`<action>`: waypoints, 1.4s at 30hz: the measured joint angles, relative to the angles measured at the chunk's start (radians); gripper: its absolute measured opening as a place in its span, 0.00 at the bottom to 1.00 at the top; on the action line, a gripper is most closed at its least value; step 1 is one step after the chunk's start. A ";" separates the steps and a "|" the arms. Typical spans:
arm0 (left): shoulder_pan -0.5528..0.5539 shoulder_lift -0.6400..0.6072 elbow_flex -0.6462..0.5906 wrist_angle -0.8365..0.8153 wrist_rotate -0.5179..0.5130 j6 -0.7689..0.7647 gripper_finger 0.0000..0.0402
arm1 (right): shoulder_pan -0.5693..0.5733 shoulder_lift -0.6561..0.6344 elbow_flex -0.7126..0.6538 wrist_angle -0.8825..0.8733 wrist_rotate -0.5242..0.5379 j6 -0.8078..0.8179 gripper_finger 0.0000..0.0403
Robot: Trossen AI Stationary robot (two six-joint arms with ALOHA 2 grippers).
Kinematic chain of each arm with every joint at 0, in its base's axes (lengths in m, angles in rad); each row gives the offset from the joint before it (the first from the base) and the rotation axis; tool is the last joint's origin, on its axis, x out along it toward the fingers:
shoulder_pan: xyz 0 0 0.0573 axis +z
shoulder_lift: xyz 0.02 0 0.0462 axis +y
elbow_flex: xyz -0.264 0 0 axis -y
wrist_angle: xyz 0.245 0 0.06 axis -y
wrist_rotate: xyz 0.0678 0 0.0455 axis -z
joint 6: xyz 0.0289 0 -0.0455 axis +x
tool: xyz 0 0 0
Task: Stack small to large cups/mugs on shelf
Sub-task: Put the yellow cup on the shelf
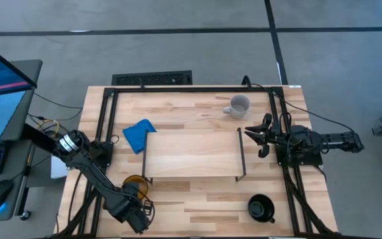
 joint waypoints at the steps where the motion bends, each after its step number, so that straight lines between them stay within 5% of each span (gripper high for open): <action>1: 0.000 0.000 0.002 -0.004 0.001 0.000 0.20 | 0.000 0.000 0.000 0.000 0.000 0.000 0.26; 24: -0.034 0.000 0.270 -0.419 0.053 -0.011 0.20 | 0.000 0.000 0.000 0.000 0.000 0.000 0.26; 42: -0.045 -0.001 0.331 -0.431 -0.003 -0.011 0.20 | 0.000 0.000 0.000 0.000 0.000 0.000 0.26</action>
